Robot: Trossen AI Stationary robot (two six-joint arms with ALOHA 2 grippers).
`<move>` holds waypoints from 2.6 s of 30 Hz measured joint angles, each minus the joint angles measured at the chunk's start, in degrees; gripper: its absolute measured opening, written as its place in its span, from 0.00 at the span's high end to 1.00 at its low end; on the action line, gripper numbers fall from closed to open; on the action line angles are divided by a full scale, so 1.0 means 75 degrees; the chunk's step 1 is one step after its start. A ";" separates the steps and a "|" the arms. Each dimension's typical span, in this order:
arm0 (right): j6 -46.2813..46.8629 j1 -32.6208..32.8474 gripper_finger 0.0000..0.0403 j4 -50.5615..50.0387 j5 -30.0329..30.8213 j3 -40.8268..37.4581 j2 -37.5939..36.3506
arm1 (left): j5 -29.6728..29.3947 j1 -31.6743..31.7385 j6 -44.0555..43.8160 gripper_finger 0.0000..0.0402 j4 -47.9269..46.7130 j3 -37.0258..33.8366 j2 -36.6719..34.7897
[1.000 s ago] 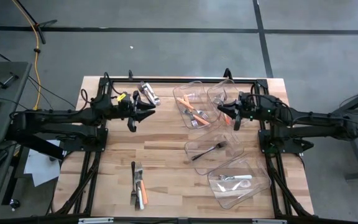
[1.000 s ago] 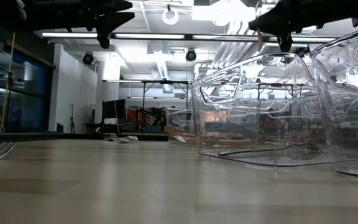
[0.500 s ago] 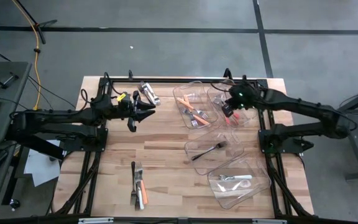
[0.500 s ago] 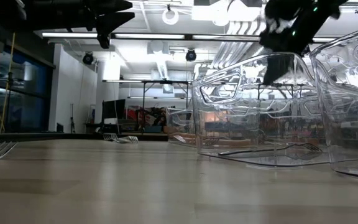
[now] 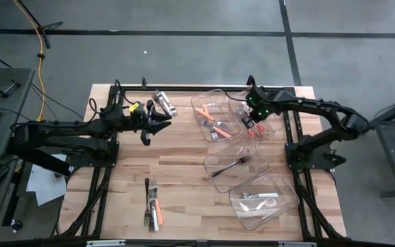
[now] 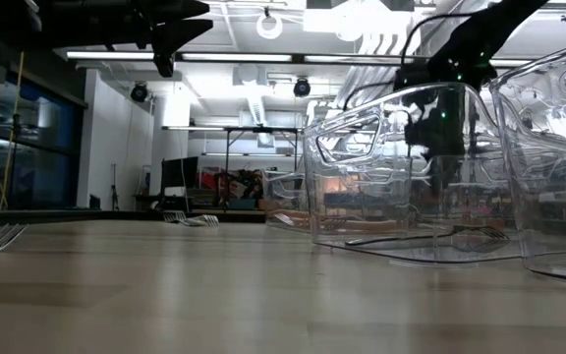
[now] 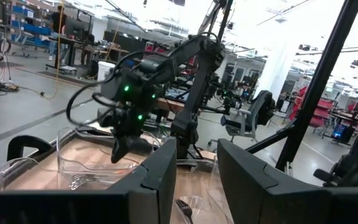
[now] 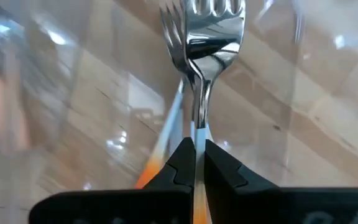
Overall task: Sort silverware by color (type)
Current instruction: Put the orange fork into the right transparent bin, then move the black fork to the middle of the table
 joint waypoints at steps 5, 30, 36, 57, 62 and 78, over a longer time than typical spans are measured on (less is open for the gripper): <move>-0.0221 0.0006 0.99 -0.0073 0.0006 0.0001 0.0466 | -0.0003 0.0000 0.0000 0.74 -0.0003 0.0000 0.0000; -0.0435 0.0009 0.63 -0.0817 0.0008 0.0155 0.0511 | -0.0020 0.0000 -0.0009 0.74 -0.0003 0.0006 0.0000; -0.0950 0.0008 0.54 -0.1221 0.0007 0.0842 -0.0298 | -0.0018 0.0000 -0.0008 0.74 -0.0009 0.0006 0.0000; -0.0302 0.2826 0.53 0.5049 -0.1941 0.1102 -0.1953 | -0.0003 0.0006 -0.0236 0.74 -0.0009 0.0006 0.0003; -0.0448 0.3372 0.53 0.5430 -0.1503 0.1099 -0.1582 | -0.0003 0.0006 -0.0205 0.74 -0.0007 0.0006 0.0003; -0.0459 0.3459 0.53 0.5609 -0.1244 0.1096 -0.1471 | -0.0009 0.0006 -0.0201 0.74 -0.0009 0.0006 0.0003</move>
